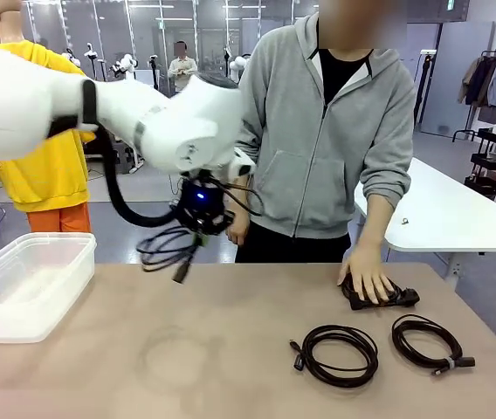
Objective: Organize and store the cables.
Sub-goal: Place the Power Cable into the Organizing box.
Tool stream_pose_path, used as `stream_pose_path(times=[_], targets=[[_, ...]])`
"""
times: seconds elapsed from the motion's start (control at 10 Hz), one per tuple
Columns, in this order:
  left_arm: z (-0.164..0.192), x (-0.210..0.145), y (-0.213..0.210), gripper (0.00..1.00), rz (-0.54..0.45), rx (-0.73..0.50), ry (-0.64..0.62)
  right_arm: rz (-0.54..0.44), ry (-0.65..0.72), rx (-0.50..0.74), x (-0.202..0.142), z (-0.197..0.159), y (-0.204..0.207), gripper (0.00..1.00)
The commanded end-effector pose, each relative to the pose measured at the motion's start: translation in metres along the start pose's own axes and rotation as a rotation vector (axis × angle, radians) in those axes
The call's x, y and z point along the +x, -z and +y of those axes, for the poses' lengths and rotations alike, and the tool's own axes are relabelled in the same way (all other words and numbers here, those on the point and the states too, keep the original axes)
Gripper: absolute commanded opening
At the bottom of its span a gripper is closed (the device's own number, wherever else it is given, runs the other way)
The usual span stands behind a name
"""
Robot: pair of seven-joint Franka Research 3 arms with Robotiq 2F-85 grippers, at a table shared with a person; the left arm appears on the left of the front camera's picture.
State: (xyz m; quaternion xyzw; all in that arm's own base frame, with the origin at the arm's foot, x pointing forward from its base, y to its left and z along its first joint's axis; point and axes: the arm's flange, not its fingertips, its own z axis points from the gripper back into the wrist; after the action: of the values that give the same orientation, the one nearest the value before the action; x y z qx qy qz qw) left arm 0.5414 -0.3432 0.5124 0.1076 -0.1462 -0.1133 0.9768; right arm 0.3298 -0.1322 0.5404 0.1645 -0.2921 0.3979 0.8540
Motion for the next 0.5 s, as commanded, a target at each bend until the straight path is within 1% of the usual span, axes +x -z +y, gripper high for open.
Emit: stream_pose_path(times=[0.0,0.1,0.2,0.3,0.4], targets=[[0.081,-0.050,-0.008,0.19,-0.023,-0.040,0.025,-0.004,0.019,0.006,0.003,0.000,-0.001,1.00],[0.120,-0.066,-0.008,0.19,-0.050,0.006,-0.003,-0.004,0.019,0.006,0.003,0.000,-0.001,1.00],[0.150,-0.077,-0.006,0.19,-0.064,0.037,-0.040,-0.004,0.019,0.006,0.003,0.000,-0.001,1.00],[0.180,-0.089,-0.004,0.19,-0.093,0.041,-0.033,-0.004,0.019,0.006,0.003,0.000,-0.001,1.00],[0.211,-0.098,0.006,0.19,-0.107,0.040,-0.055,-0.004,0.019,0.006,0.003,0.000,-0.001,1.00]])
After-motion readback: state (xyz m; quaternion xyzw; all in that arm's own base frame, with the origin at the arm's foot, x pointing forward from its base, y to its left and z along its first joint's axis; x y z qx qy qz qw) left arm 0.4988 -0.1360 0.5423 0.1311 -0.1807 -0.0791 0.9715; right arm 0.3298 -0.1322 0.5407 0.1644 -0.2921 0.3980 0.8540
